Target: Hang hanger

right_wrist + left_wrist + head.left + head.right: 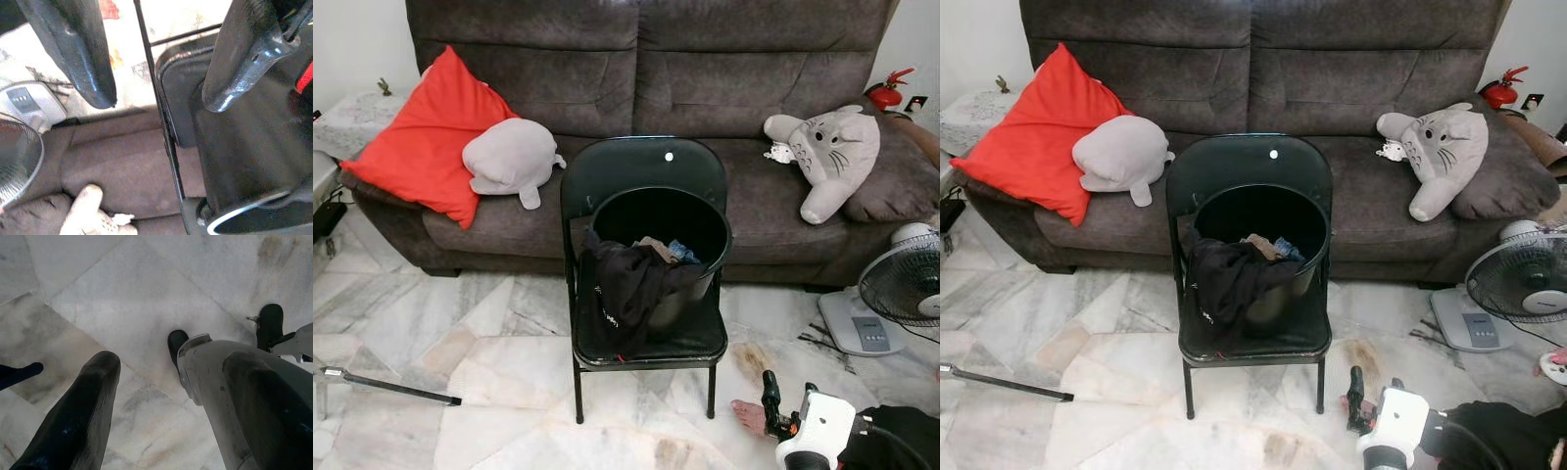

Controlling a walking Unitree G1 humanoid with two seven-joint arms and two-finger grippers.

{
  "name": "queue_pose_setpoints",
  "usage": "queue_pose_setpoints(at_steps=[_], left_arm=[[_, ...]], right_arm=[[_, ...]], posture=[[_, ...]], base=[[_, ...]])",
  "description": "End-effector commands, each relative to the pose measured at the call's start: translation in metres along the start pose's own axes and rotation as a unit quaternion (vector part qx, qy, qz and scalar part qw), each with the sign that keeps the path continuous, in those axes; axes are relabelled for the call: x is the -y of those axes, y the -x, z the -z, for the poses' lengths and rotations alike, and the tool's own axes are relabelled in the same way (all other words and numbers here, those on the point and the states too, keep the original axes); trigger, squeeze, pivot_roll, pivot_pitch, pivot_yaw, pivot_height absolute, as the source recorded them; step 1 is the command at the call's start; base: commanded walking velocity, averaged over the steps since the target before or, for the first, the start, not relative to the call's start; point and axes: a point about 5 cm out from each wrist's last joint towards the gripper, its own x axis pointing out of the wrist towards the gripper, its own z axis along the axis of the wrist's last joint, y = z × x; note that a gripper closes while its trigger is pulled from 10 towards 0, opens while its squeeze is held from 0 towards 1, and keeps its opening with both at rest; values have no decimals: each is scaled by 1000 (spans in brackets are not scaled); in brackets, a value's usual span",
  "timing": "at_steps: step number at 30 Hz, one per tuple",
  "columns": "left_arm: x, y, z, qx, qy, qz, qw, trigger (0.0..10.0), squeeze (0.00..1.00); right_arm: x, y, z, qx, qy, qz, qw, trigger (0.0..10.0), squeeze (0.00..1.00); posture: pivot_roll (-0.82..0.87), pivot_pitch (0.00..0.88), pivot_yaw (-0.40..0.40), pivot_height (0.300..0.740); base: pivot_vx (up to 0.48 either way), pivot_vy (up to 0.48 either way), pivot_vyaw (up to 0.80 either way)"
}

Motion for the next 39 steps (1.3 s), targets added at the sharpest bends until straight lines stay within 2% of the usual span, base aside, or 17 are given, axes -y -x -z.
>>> queue_pose_setpoints(at_steps=[1, 13, 34, 39], left_arm=[[-4, 3, 10, -18, 6, -7, 1000, 10000, 0], [-2, 2, 9, -17, 14, -6, 1000, 10000, 0], [-3, 1, 5, -14, 12, -6, 1000, 10000, 0], [-4, 1, 6, -15, 9, -7, 1000, 10000, 0]], right_arm=[[0, 0, 0, -5, 1, 2, 1000, 10000, 0], [-12, -4, -4, -7, -2, -14, 1000, 10000, 0], [-17, -6, -6, -7, -1, -25, 1000, 10000, 0], [-19, -6, -6, -10, -1, -28, 1000, 10000, 0]], posture=[[-79, 106, 32, 721], [-77, 80, 34, 721], [-76, 92, 36, 721], [-75, 98, 34, 721]], base=[[0, 0, 0], [0, 0, 0], [0, 309, 0], [0, 0, 0]])
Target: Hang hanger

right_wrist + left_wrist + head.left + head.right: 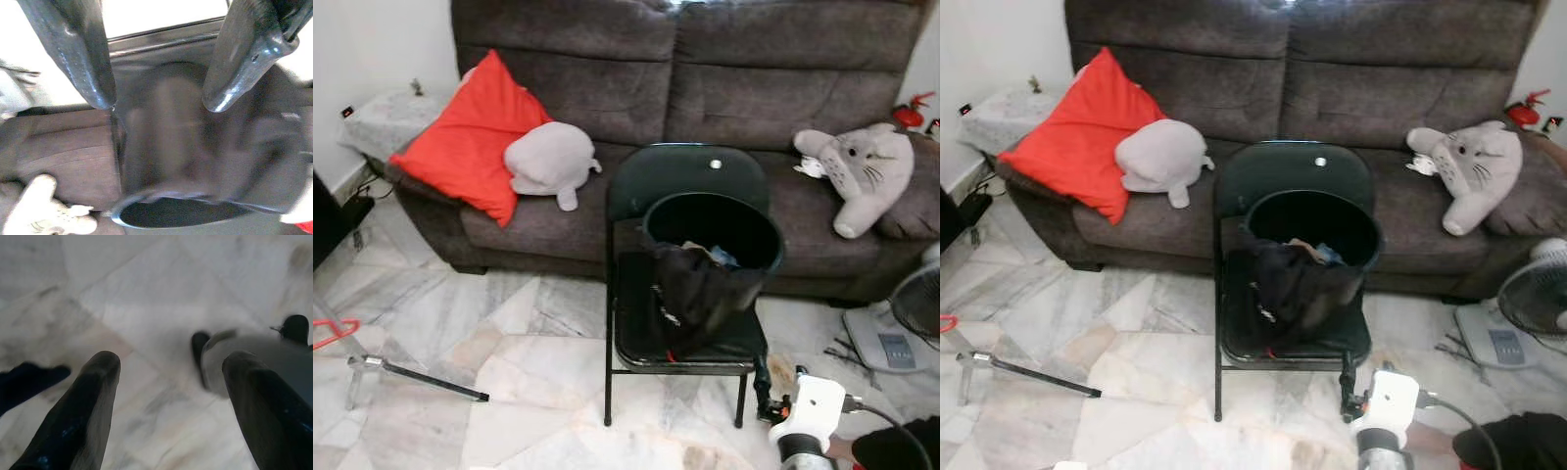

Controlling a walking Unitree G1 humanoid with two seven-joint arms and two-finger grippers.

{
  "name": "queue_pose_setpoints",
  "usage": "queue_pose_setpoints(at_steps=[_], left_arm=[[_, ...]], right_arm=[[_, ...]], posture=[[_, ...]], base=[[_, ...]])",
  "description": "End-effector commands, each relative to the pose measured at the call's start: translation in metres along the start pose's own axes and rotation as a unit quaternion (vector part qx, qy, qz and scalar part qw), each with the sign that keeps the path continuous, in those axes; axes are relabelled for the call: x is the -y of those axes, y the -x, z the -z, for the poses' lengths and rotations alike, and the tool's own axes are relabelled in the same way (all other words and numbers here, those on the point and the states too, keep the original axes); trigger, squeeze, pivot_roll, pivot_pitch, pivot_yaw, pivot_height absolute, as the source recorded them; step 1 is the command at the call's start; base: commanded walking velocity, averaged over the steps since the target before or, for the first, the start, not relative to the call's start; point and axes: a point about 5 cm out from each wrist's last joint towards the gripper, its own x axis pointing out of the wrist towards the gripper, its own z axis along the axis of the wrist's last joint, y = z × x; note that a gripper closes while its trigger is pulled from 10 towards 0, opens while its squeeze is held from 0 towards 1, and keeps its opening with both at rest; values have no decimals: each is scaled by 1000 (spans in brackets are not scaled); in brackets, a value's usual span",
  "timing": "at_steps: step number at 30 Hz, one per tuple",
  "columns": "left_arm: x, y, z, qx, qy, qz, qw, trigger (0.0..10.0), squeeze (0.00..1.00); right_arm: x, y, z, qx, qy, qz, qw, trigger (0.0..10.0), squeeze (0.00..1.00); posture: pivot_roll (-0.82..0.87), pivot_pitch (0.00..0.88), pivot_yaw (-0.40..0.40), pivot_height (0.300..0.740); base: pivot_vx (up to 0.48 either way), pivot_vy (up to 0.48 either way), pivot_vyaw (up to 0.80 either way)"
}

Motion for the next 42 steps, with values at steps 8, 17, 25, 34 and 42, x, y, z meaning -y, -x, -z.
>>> queue_pose_setpoints(at_steps=[8, 17, 25, 34, 42], left_arm=[[5, 0, 6, -14, 3, 6, 1000, 10000, 0], [6, 0, 7, -10, 10, 10, 1000, 10000, 0], [7, 1, 8, -13, 10, 12, 1000, 10000, 0], [7, 0, 7, -12, 10, 18, 1000, 10000, 0], [8, 0, 6, -13, 10, 20, 1000, 10000, 0]], right_arm=[[5, 0, -2, -1, 6, 3, 1000, 10000, 0], [5, 1, -1, -5, 6, 3, 1000, 10000, 0], [4, 2, 0, -7, 6, -1, 1000, 10000, 0], [2, 3, 1, -10, 9, -7, 1000, 10000, 0], [0, 4, 2, -10, 10, -12, 1000, 10000, 0]], posture=[[-74, 100, 32, 721], [-74, 103, 31, 721], [-72, 104, 30, 721], [-72, 105, 32, 721], [-72, 106, 32, 721]], base=[[0, 0, 0], [0, 0, 0], [0, 0, 0], [0, 0, 0], [0, 0, 0]])
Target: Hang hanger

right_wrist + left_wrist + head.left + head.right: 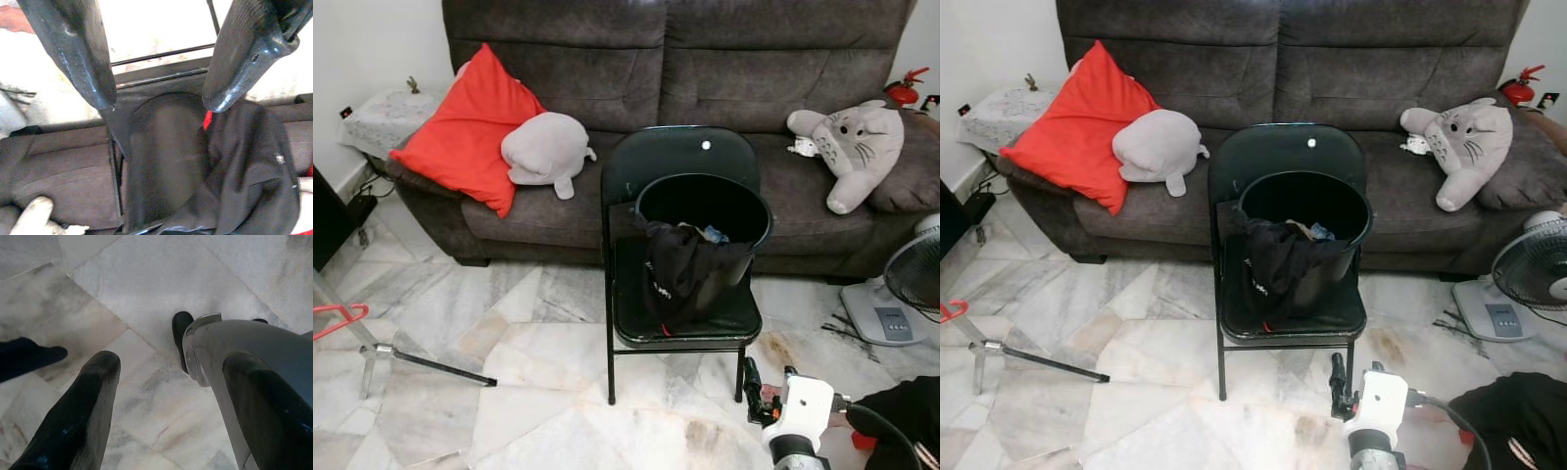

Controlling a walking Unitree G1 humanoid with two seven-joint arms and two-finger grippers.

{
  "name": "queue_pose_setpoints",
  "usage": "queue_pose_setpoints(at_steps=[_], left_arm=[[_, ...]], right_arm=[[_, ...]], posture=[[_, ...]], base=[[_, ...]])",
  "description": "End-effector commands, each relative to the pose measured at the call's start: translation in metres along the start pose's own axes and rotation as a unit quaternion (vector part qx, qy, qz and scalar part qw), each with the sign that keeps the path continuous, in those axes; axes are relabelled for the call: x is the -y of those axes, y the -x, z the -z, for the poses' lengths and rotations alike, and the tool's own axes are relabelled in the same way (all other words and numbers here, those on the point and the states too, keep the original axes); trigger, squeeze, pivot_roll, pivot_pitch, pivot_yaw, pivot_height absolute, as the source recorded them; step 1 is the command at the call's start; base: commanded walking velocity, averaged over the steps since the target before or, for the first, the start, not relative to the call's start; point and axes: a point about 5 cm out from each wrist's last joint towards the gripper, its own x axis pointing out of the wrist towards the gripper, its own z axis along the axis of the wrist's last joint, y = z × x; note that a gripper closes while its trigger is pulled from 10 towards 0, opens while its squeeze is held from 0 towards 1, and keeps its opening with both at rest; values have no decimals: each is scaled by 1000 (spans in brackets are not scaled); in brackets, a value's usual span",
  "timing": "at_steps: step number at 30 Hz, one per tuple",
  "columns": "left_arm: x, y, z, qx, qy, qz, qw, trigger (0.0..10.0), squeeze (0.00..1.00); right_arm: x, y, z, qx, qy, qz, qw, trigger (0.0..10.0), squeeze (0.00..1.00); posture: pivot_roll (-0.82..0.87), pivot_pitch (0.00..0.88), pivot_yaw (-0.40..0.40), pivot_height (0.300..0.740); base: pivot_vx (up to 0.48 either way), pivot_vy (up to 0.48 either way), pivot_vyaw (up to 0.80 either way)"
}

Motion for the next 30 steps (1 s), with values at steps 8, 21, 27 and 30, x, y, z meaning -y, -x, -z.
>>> queue_pose_setpoints(at_steps=[8, 21, 27, 30], left_arm=[[-3, 2, 6, -13, 5, 0, 1000, 10000, 0], [0, 1, 4, -9, 4, 5, 1000, 10000, 0], [-1, 1, 3, -8, 2, 6, 1000, 10000, 0], [-1, 1, 3, -8, 2, 6, 1000, 10000, 0]], right_arm=[[-5, 2, 1, -2, 10, -18, 1000, 10000, 0], [-9, 4, 0, 3, 19, -36, 999, 10000, 0], [-8, 4, 2, -1, 14, -33, 999, 10000, 0], [-8, 4, 2, -1, 14, -33, 999, 10000, 0]], posture=[[-72, 105, 34, 721], [-75, 106, 34, 721], [-74, 105, 33, 721], [-75, 104, 33, 721]], base=[[0, 0, 0], [0, 0, 85], [165, 0, 0], [254, 0, 0]])
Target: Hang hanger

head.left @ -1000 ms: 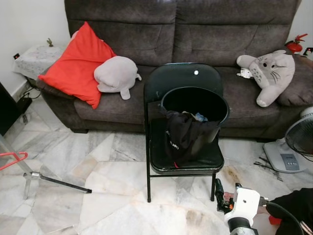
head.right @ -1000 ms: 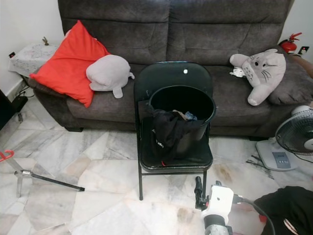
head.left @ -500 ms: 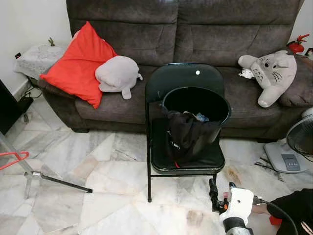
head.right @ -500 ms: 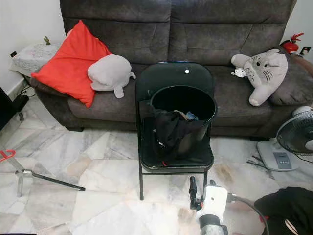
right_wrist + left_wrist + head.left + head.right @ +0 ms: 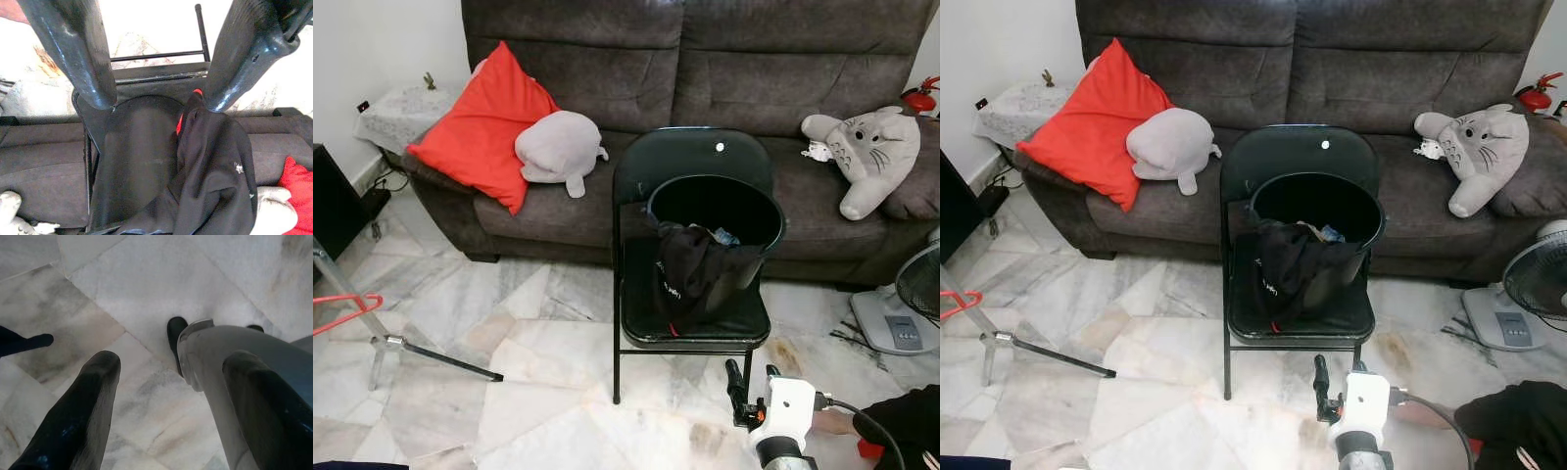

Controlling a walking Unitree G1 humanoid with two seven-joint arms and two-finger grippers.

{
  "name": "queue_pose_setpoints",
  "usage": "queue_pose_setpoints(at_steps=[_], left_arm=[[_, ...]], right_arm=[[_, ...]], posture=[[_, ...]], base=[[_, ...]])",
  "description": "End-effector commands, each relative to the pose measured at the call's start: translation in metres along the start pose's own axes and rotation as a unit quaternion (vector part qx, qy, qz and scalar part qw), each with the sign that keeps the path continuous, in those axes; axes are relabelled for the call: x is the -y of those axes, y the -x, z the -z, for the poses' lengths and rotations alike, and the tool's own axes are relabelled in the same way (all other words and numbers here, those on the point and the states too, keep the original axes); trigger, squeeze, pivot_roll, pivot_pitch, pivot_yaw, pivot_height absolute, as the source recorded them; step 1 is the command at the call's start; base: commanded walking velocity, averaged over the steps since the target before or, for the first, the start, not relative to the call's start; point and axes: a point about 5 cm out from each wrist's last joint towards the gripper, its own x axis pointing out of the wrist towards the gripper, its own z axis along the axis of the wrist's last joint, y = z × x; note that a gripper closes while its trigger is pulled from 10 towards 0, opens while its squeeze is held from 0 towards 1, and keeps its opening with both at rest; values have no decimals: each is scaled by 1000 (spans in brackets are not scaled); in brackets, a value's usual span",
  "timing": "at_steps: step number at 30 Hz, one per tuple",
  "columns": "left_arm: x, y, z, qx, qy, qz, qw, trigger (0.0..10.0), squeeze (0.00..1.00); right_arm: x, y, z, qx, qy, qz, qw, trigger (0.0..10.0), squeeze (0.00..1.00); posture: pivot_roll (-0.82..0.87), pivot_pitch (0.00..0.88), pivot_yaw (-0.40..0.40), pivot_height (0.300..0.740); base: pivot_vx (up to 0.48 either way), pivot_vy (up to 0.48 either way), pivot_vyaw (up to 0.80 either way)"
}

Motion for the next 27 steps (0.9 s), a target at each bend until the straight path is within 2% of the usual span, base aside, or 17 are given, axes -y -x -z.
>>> queue_pose_setpoints(at_steps=[1, 7, 12, 27], left_arm=[[-5, 3, 9, -17, 2, -6, 1000, 10000, 0], [-17, 6, 10, -25, 2, -14, 1000, 10000, 0], [-17, 7, 13, -31, 2, -17, 999, 10000, 0], [-13, 6, 18, -45, -1, -20, 999, 10000, 0]], right_arm=[[-1, -1, -2, 5, -4, -2, 1000, 10000, 0], [-1, -2, -3, 7, -3, -3, 1000, 10000, 0], [-2, -2, -3, 8, -3, -4, 1000, 10000, 0], [-3, 0, -1, 3, -4, -7, 1000, 10000, 0]], posture=[[-76, 103, 34, 721], [-75, 100, 34, 721], [-76, 99, 34, 721], [-74, 104, 32, 721]], base=[[266, 0, 0], [286, 0, 0], [299, 0, 0], [0, 0, 0]])
